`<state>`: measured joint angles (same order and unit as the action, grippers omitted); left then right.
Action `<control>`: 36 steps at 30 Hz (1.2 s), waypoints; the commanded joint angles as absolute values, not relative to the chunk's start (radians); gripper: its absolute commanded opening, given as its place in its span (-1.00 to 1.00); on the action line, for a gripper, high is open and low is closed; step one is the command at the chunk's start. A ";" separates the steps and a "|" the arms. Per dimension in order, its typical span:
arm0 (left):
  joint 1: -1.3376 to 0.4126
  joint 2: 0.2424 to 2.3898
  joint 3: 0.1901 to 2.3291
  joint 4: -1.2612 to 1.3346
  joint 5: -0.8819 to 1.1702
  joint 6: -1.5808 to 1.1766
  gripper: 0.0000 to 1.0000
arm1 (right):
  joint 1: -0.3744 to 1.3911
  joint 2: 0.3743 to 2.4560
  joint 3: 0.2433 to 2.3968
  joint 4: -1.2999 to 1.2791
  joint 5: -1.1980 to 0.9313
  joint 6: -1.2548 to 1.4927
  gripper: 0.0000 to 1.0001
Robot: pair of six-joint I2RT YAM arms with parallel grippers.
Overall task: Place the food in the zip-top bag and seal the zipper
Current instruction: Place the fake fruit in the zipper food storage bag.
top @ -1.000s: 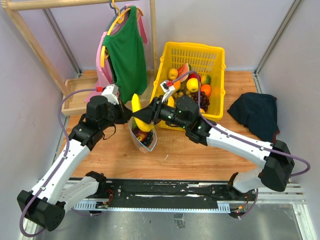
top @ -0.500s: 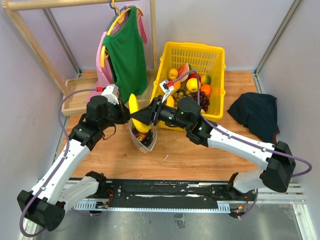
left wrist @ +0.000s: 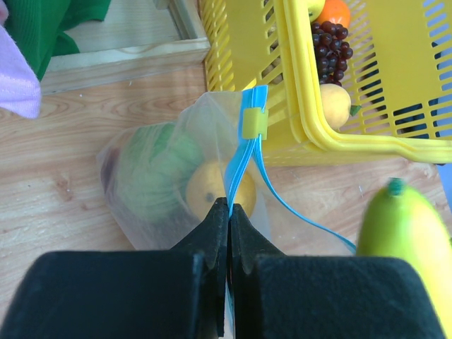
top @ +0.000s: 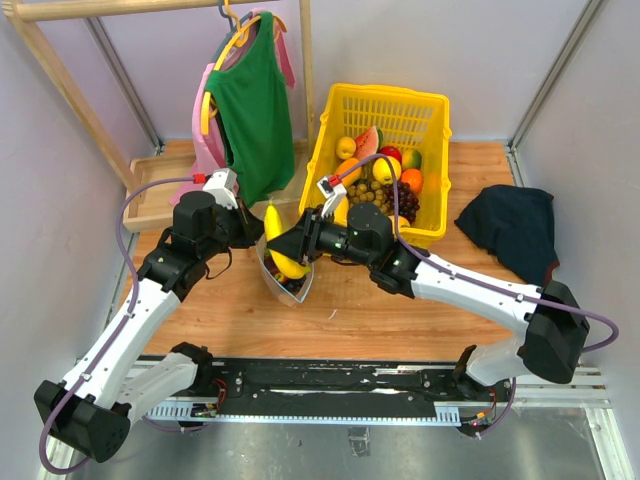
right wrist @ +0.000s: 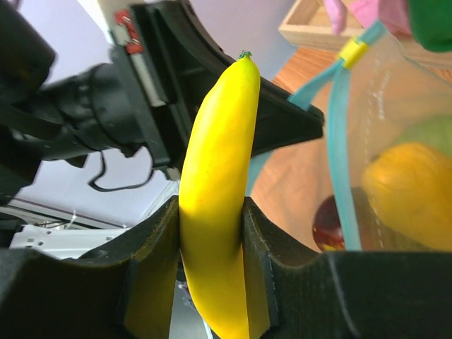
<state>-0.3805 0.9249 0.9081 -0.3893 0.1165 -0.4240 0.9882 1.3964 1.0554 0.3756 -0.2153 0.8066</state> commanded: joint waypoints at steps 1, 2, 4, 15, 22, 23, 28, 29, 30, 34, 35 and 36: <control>-0.371 0.910 0.902 -0.339 0.130 -0.421 -0.99 | 1.003 1.406 1.040 0.319 -0.176 0.774 -0.52; -0.372 0.910 0.902 -0.339 0.130 -0.421 -0.99 | 1.003 1.409 1.039 0.306 -0.174 0.770 -0.52; -0.372 0.911 0.902 -0.339 0.130 -0.421 -0.99 | 1.003 1.419 1.048 0.265 -0.168 0.760 -0.50; -0.371 0.913 0.902 -0.339 0.130 -0.421 -0.99 | 1.003 1.493 1.166 0.033 -0.155 0.696 -0.30; -0.372 0.911 0.902 -0.338 0.131 -0.420 -0.99 | 1.003 1.533 1.262 -0.043 -0.185 0.633 0.12; -0.372 0.911 0.902 -0.339 0.132 -0.420 -0.99 | 1.003 1.535 1.277 -0.057 -0.187 0.619 0.19; -0.371 0.911 0.902 -0.340 0.132 -0.421 -0.99 | 1.003 1.513 1.316 -0.115 -0.176 0.566 0.30; -0.371 0.911 0.902 -0.340 0.132 -0.421 -0.99 | 1.003 1.506 1.322 -0.134 -0.168 0.556 0.30; -0.370 0.911 0.902 -0.340 0.131 -0.421 -0.99 | 1.003 1.498 1.324 -0.149 -0.160 0.547 0.30; -0.371 0.912 0.902 -0.340 0.129 -0.422 -0.99 | 1.003 1.461 1.329 -0.203 -0.113 0.505 0.27; -0.371 0.913 0.902 -0.340 0.131 -0.420 -0.99 | 1.003 1.453 1.328 -0.210 -0.102 0.492 0.26; -0.371 0.913 0.902 -0.339 0.132 -0.421 -0.99 | 1.003 1.448 1.328 -0.210 -0.096 0.481 0.25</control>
